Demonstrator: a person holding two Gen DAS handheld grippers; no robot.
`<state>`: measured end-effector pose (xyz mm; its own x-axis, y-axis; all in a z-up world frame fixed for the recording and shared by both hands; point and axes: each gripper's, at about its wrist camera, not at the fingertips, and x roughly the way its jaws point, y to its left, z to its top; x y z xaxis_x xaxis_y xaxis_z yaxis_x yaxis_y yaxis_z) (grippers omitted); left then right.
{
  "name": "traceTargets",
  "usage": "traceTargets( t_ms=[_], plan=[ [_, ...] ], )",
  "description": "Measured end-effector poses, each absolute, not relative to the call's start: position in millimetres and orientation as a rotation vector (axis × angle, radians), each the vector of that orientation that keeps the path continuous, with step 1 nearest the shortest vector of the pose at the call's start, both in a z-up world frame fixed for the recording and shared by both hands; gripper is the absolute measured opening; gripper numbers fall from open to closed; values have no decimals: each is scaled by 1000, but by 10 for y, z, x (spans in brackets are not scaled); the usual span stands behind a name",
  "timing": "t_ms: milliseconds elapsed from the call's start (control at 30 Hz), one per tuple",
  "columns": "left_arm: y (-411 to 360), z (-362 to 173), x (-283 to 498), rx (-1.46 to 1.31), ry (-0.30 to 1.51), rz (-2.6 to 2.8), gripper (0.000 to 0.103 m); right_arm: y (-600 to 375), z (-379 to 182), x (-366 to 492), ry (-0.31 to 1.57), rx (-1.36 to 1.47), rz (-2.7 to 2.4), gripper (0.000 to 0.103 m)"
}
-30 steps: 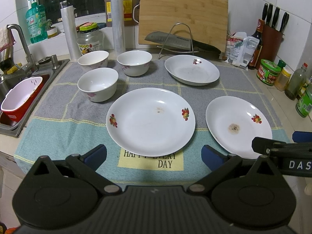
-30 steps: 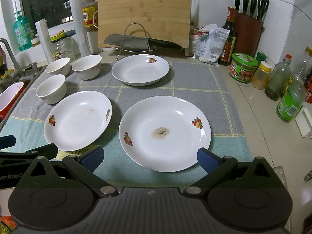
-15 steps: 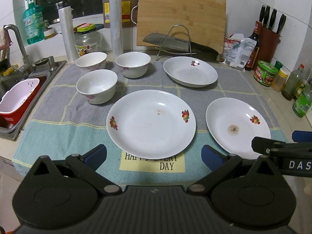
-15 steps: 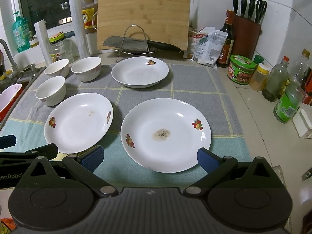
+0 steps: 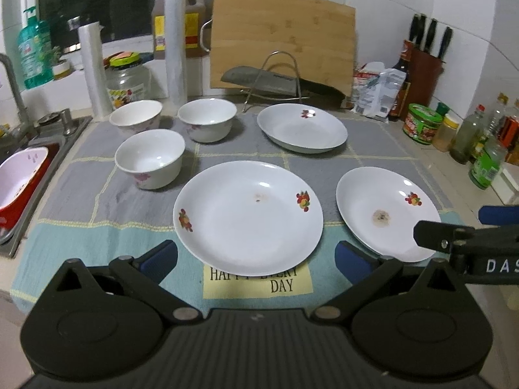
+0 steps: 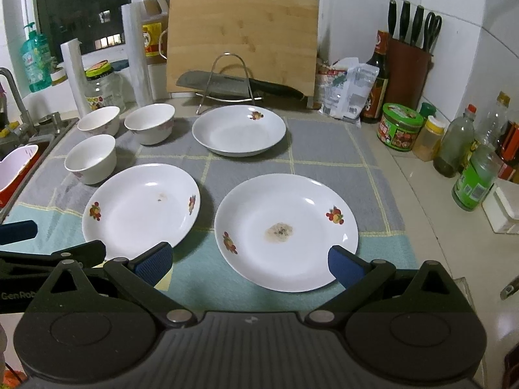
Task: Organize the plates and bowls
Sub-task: 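Move the right gripper to the rim of the stained round plate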
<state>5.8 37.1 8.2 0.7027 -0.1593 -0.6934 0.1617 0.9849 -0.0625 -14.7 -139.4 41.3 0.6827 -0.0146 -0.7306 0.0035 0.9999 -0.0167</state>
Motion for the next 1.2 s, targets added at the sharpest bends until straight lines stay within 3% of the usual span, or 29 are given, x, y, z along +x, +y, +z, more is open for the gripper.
traceTargets(
  t_ms=[600, 1200],
  plan=[
    [21, -249, -40, 68, 704, -453, 102, -1864, 246, -162, 751, 10, -27, 103],
    [-877, -902, 251, 145, 757, -529, 102, -2678, -337, 452, 855, 26, 94, 103]
  ],
)
